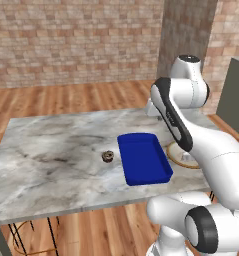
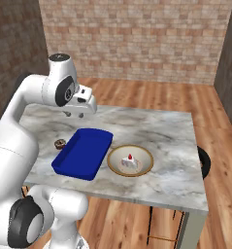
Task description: Place the bowl with cake and the cupcake onto the tray.
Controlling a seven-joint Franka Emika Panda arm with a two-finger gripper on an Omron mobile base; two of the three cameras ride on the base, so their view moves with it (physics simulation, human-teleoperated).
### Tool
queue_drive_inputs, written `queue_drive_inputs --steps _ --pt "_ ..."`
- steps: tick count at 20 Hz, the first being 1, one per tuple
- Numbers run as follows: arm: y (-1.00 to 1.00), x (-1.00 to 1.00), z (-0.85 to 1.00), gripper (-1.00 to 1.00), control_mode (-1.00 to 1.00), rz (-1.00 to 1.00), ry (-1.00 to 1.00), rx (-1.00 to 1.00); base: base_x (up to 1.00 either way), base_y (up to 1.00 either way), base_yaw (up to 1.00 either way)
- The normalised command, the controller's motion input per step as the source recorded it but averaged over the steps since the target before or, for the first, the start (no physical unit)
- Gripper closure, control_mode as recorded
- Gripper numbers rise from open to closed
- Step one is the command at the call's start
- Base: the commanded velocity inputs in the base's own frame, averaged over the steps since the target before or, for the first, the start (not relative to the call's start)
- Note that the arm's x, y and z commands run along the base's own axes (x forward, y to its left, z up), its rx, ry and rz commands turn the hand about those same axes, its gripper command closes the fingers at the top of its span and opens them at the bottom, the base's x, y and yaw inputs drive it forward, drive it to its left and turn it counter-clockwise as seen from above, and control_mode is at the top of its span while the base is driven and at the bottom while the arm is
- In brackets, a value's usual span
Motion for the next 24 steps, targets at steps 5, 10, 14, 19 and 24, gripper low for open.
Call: queue_drive_inputs --steps 5,10,14,19,24 --pt "-0.12 0.0 -0.02 -1.0 -1.0 0.0 0.0 -0.03 0.0 0.0 0.0" --pt "-0.33 -0.05 -0.1 -1.0 -1.0 0.03 0.0 -0.08 0.0 0.0 0.0" --pt "-0.47 -0.07 -0.14 -1.0 -1.0 0.07 0.0 -0.08 0.0 0.0 0.0" --pt "-0.55 -0.05 -0.16 -1.0 -1.0 0.06 0.0 -0.07 0.0 0.0 0.0" --pt "-0.57 -0.05 -0.13 -1.0 -1.0 0.01 0.0 -0.01 0.0 0.0 0.0"
